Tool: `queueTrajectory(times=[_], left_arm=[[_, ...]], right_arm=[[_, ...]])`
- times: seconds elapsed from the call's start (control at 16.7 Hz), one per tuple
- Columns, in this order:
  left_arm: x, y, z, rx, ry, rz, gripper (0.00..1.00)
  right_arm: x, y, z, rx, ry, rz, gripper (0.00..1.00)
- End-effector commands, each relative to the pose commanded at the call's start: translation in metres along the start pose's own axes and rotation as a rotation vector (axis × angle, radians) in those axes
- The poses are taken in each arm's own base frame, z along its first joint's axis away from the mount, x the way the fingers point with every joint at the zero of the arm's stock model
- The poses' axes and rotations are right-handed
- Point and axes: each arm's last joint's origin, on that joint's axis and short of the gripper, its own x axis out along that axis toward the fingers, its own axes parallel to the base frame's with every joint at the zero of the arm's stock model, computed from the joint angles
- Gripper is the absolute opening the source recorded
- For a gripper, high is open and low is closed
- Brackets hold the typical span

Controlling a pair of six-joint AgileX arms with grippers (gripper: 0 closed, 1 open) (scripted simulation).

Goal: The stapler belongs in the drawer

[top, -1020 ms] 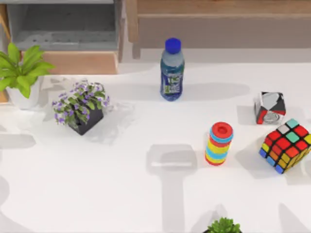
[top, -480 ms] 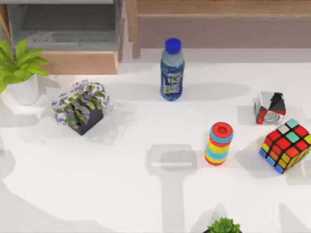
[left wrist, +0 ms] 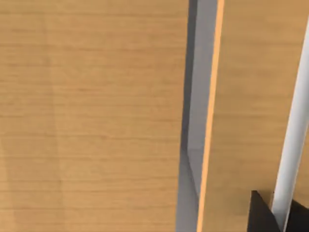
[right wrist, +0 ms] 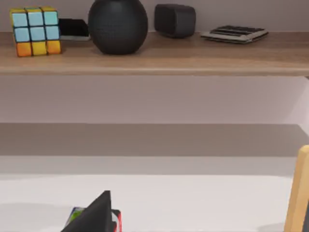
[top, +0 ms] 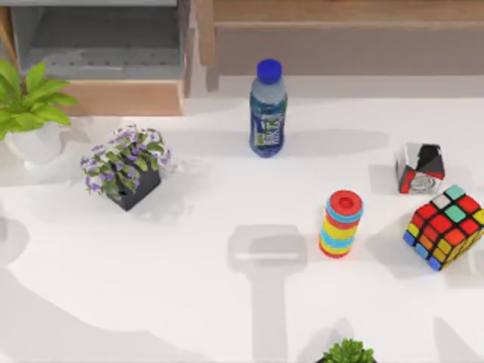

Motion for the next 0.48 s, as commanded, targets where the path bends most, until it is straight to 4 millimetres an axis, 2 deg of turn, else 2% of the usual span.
queueTrajectory(times=[0.36, 0.48], left_arm=[[0.049, 0.003, -0.002, 0.001, 0.004, 0.008, 0.00], [0.058, 0.002, 0.000, -0.001, 0.004, 0.002, 0.00]], right_arm=[[0.000, 0.000, 0.000, 0.000, 0.000, 0.000, 1.00], [0.000, 0.000, 0.000, 0.000, 0.000, 0.000, 1.00]])
